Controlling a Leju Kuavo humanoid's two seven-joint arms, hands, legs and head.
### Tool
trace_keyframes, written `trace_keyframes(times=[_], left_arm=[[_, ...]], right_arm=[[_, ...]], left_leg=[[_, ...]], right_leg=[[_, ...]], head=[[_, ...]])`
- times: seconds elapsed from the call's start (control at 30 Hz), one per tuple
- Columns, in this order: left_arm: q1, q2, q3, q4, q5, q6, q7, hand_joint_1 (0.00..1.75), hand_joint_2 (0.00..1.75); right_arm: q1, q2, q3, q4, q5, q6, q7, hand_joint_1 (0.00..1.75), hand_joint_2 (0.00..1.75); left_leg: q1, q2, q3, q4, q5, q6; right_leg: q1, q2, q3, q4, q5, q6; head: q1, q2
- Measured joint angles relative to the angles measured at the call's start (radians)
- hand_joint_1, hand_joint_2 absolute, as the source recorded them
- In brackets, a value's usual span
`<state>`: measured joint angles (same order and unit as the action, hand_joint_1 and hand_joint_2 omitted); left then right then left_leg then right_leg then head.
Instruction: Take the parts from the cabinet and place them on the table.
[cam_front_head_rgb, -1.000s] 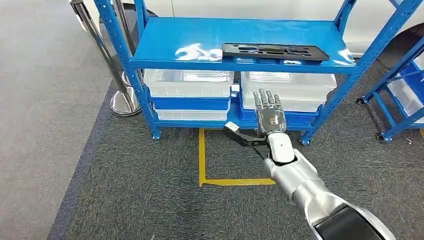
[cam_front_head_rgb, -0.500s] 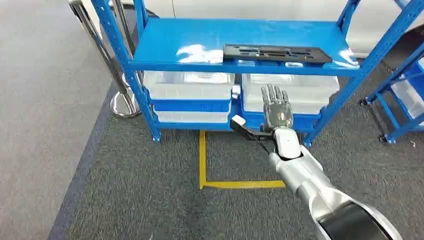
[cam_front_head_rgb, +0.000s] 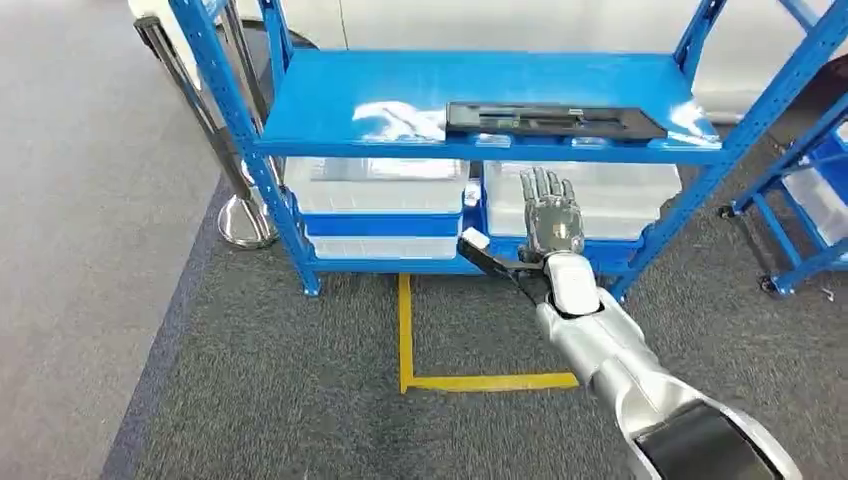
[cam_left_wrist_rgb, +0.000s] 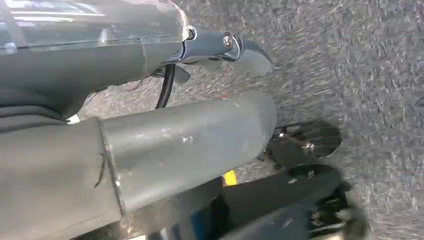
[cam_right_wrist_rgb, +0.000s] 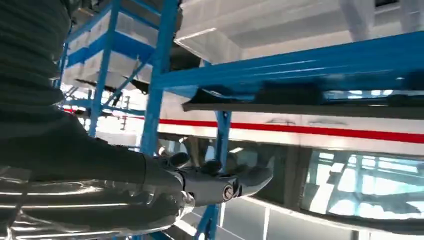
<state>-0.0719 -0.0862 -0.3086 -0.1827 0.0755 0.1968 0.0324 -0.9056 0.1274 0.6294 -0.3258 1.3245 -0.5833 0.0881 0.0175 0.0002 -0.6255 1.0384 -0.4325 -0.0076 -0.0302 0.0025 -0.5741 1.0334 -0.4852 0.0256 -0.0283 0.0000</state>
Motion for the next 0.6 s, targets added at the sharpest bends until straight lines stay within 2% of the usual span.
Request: trace_keyframes(times=[0.07, 0.1, 0.13, 0.17, 0.23, 0.27, 0.3, 0.33, 0.37, 0.4, 0.43, 0.47, 0.5, 0.53, 0.57, 0.6], left_arm=[[0.000, 0.000, -0.002, 0.000, -0.001, 0.002, 0.003, 0.00, 0.00], [0.003, 0.001, -0.002, 0.000, -0.002, 0.004, 0.007, 0.00, 0.00], [0.003, 0.001, -0.004, 0.000, -0.004, 0.006, 0.010, 0.00, 0.00], [0.001, 0.001, -0.005, 0.000, -0.005, 0.006, 0.011, 0.00, 0.00], [-0.004, 0.001, -0.008, 0.000, -0.008, 0.006, 0.016, 0.00, 0.00], [-0.005, 0.001, -0.011, 0.000, -0.011, 0.006, 0.018, 0.00, 0.00], [-0.004, 0.001, -0.012, 0.000, -0.013, 0.006, 0.020, 0.00, 0.00], [-0.004, 0.001, -0.013, 0.000, -0.013, 0.006, 0.021, 0.00, 0.00], [-0.004, 0.001, -0.013, 0.000, -0.013, 0.006, 0.021, 0.00, 0.00], [-0.006, 0.001, -0.013, 0.000, -0.013, 0.006, 0.021, 0.00, 0.00], [-0.005, -0.002, -0.013, 0.000, -0.013, 0.006, 0.020, 0.00, 0.00], [-0.008, -0.008, -0.013, 0.000, -0.012, 0.006, 0.020, 0.00, 0.00], [-0.009, -0.007, -0.013, 0.000, -0.011, 0.008, 0.020, 0.00, 0.00], [-0.009, -0.010, -0.013, 0.000, -0.010, 0.007, 0.020, 0.00, 0.00], [-0.010, -0.009, -0.013, 0.000, -0.009, 0.007, 0.020, 0.00, 0.00], [-0.008, -0.011, -0.013, 0.000, -0.007, 0.006, 0.020, 0.00, 0.00]], right_arm=[[0.001, 0.005, -0.004, 0.000, 0.016, -0.006, 0.010, 0.00, 1.75], [0.000, 0.007, -0.004, -0.001, 0.033, -0.014, 0.027, 0.00, 1.75], [-0.001, 0.008, -0.004, -0.003, 0.053, -0.025, 0.046, 0.00, 1.75], [-0.003, 0.010, -0.004, -0.005, 0.065, -0.033, 0.054, 0.00, 1.75], [0.000, 0.019, -0.003, -0.006, 0.100, -0.054, 0.060, 0.00, 1.75], [0.006, 0.026, -0.003, -0.006, 0.115, -0.061, 0.058, 0.00, 1.75], [0.011, 0.033, -0.003, -0.006, 0.124, -0.063, 0.052, 0.00, 1.75], [0.016, 0.041, -0.003, -0.007, 0.130, -0.062, 0.049, 0.00, 1.75], [0.017, 0.048, -0.003, -0.008, 0.133, -0.061, 0.047, 0.00, 1.75], [0.016, 0.056, -0.003, -0.010, 0.134, -0.061, 0.046, 0.00, 1.75], [0.014, 0.060, -0.003, -0.012, 0.135, -0.059, 0.047, 0.00, 1.75], [0.014, 0.063, -0.003, -0.013, 0.134, -0.056, 0.047, 0.00, 1.75], [0.013, 0.066, -0.003, -0.014, 0.132, -0.055, 0.047, 0.00, 1.75], [0.014, 0.069, -0.003, -0.014, 0.129, -0.053, 0.047, 0.00, 1.75], [0.013, 0.070, -0.003, -0.016, 0.126, -0.053, 0.047, 0.00, 1.75], [0.011, 0.072, -0.003, -0.018, 0.121, -0.051, 0.046, 0.00, 1.75]], left_leg=[[-0.003, -0.004, -0.003, 0.000, -0.002, 0.013], [0.001, -0.004, 0.005, -0.008, 0.000, 0.024], [-0.001, -0.005, 0.009, -0.009, -0.002, 0.030], [-0.002, -0.005, 0.011, -0.009, -0.005, 0.037], [-0.009, -0.007, 0.016, -0.009, -0.010, 0.046], [-0.015, -0.009, 0.021, -0.009, -0.014, 0.051], [-0.021, -0.010, 0.027, -0.009, -0.017, 0.055], [-0.028, -0.013, 0.034, -0.009, -0.023, 0.058], [-0.035, -0.014, 0.042, -0.009, -0.027, 0.061], [-0.042, -0.015, 0.050, -0.009, -0.032, 0.063], [-0.041, -0.016, 0.053, -0.011, -0.037, 0.066], [-0.052, -0.016, 0.049, -0.007, -0.040, 0.062], [-0.041, -0.018, 0.048, -0.008, -0.040, 0.061], [-0.037, -0.017, 0.045, -0.008, -0.038, 0.057], [-0.036, -0.018, 0.044, -0.010, -0.038, 0.055], [-0.034, -0.017, 0.048, -0.017, -0.037, 0.052]], right_leg=[[-0.003, -0.003, 0.005, -0.008, 0.001, 0.006], [-0.007, -0.003, 0.003, -0.005, -0.008, 0.011], [-0.007, -0.003, -0.007, 0.027, -0.024, 0.009], [-0.004, -0.003, -0.038, 0.087, -0.053, 0.008], [0.005, -0.003, -0.130, 0.254, -0.116, 0.005], [0.009, -0.003, -0.171, 0.316, -0.125, 0.001], [0.014, -0.003, -0.188, 0.327, -0.107, -0.007], [0.023, -0.002, -0.181, 0.287, -0.061, -0.021], [0.031, -0.001, -0.155, 0.212, -0.004, -0.038], [0.042, 0.000, -0.122, 0.122, 0.052, -0.059], [0.056, 0.005, -0.100, 0.051, 0.080, -0.085], [0.056, 0.003, -0.087, 0.045, 0.073, -0.100], [0.059, 0.003, -0.081, 0.025, 0.074, -0.095], [0.064, 0.002, -0.079, 0.018, 0.067, -0.096], [0.068, 0.002, -0.078, 0.014, 0.067, -0.098], [0.067, 0.002, -0.074, 0.005, 0.066, -0.099]], head=[[-0.001, 0.000], [-0.001, 0.000], [0.000, 0.000], [-0.001, 0.000], [0.000, 0.000], [0.000, 0.000], [0.000, 0.000], [0.000, 0.000], [0.000, 0.000], [0.000, 0.000], [-0.001, 0.000], [-0.014, 0.000], [-0.014, 0.000], [-0.009, 0.000], [-0.010, 0.000], [-0.008, 0.000]])
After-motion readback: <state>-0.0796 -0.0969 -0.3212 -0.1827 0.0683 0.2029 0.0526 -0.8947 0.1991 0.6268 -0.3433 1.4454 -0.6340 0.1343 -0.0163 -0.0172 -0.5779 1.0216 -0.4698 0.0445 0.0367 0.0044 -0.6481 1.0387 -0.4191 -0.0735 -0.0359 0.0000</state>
